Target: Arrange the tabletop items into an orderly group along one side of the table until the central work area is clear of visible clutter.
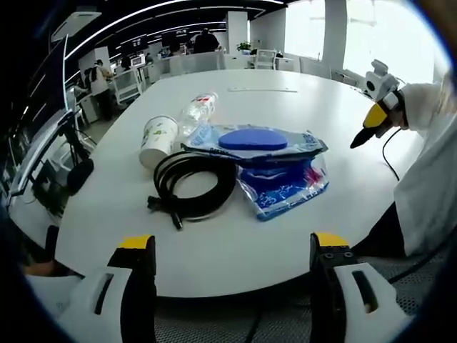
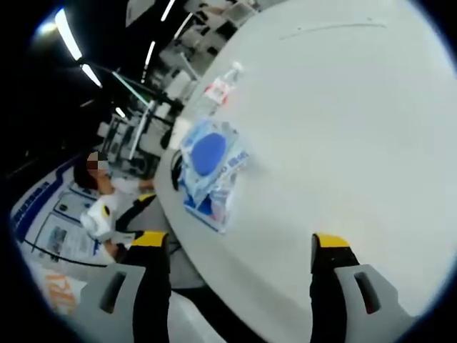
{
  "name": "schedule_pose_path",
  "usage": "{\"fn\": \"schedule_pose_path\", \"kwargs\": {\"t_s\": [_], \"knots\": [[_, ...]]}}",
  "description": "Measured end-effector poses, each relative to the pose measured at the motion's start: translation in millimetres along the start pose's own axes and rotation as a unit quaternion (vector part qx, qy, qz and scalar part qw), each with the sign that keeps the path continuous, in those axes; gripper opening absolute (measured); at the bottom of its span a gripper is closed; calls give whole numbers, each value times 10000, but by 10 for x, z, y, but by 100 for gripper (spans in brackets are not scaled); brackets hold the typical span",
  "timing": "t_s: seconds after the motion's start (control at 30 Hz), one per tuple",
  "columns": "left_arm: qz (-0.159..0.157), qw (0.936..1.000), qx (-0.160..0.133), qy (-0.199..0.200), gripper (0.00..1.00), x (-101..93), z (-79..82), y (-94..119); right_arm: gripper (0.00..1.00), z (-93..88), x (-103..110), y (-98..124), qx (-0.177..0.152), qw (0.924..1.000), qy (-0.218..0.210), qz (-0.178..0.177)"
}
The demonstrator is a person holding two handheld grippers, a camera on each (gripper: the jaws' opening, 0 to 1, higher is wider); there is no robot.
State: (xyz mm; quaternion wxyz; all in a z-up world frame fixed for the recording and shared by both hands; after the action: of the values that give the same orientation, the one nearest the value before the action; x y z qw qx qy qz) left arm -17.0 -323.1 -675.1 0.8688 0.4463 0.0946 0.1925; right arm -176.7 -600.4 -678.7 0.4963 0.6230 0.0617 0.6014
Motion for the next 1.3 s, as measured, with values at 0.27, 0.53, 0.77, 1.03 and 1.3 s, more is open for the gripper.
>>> {"fn": "schedule_pose_path", "kwargs": {"t_s": [0.27,0.53,0.77,1.03,1.3], "knots": [[-20,10000,9,43,91,-3,1,-1,79,6,15,-8,-2,10000,-27,69],[-57,9999,1,120,91,-3,11,-2,79,8,17,-6,-15,9999,-68,119],[-58,9997,-64,247,92,10,29,10,79,16,16,-6,-52,9998,-72,159],[139,9994,0,311,95,63,30,12,78,20,26,1,-141,9994,-101,300],[139,9986,-110,492,100,99,84,31,78,-2,74,104,-216,9990,-46,384]]}}
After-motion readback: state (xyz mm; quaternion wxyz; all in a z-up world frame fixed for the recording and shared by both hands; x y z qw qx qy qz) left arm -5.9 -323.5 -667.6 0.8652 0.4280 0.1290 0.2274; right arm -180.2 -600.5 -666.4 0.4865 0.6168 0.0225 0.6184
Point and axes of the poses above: the point that each gripper's makers call its tool centre point, and the gripper's own axes: y roughly backward along the fingers, x roughly to its left, z roughly out of its top, the point moved 7 cm from there along y, roughly backward along the fingers, and after that the axes turned 9 degrees about x, right-handed, at the moved point
